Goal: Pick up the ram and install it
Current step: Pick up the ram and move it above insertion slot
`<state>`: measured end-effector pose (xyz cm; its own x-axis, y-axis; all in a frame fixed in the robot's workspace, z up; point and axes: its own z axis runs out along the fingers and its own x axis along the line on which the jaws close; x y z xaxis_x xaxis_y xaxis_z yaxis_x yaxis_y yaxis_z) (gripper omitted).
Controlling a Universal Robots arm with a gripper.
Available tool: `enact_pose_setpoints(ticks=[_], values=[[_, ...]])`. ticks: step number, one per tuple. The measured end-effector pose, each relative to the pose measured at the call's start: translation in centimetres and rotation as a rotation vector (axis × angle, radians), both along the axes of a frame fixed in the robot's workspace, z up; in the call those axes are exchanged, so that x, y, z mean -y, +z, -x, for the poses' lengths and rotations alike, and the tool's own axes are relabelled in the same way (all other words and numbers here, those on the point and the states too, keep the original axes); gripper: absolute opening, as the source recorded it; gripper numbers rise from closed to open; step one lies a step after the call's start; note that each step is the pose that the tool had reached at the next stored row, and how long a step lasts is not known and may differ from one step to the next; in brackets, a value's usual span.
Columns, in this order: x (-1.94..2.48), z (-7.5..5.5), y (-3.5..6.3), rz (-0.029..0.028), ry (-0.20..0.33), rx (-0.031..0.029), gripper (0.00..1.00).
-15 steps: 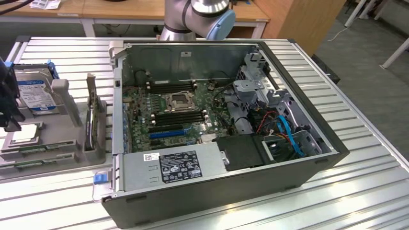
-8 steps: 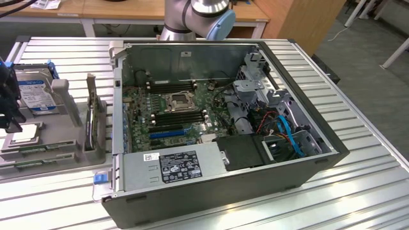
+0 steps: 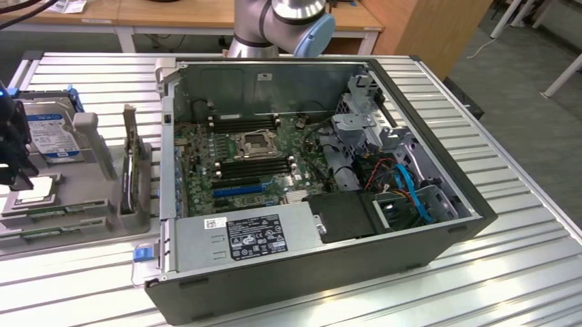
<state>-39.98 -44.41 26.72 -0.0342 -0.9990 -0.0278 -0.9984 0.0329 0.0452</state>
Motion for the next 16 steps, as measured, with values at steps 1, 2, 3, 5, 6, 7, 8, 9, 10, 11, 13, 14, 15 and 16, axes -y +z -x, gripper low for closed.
enact_pose_setpoints(ticks=[1, 2, 3, 5, 6, 7, 8, 9, 10, 11, 13, 14, 15, 16], values=[[0.00, 0.00, -0.05, 0.0000, 0.000, 0.0000, 0.29], [0.00, 0.00, -0.11, 0.0000, 0.000, 0.0001, 0.29], [0.00, 0.00, -0.17, 0.0000, 0.000, 0.0000, 0.29], [0.00, 0.00, -0.28, 0.0000, 0.000, 0.0000, 0.29], [0.00, 0.00, -0.34, 0.0000, 0.000, 0.0000, 0.29], [0.00, 0.00, -0.39, 0.0000, 0.000, 0.0000, 0.29], [0.00, 0.00, -0.45, 0.0000, 0.000, 0.0001, 0.29], [0.00, 0.00, -0.51, 0.0000, 0.000, 0.0000, 0.29], [0.00, 0.00, -0.56, 0.0000, 0.000, 0.0000, 0.29], [0.00, 0.00, -0.62, 0.0000, 0.000, 0.0000, 0.29], [0.00, 0.00, -0.74, 0.0000, 0.000, 0.0000, 0.29], [0.00, 0.00, -0.80, 0.0000, 0.000, 0.0000, 0.29], [0.00, 0.00, -0.86, 0.0000, 0.000, 0.0000, 0.29], [0.00, 0.00, -0.92, 0.0000, 0.000, 0.0000, 0.29]])
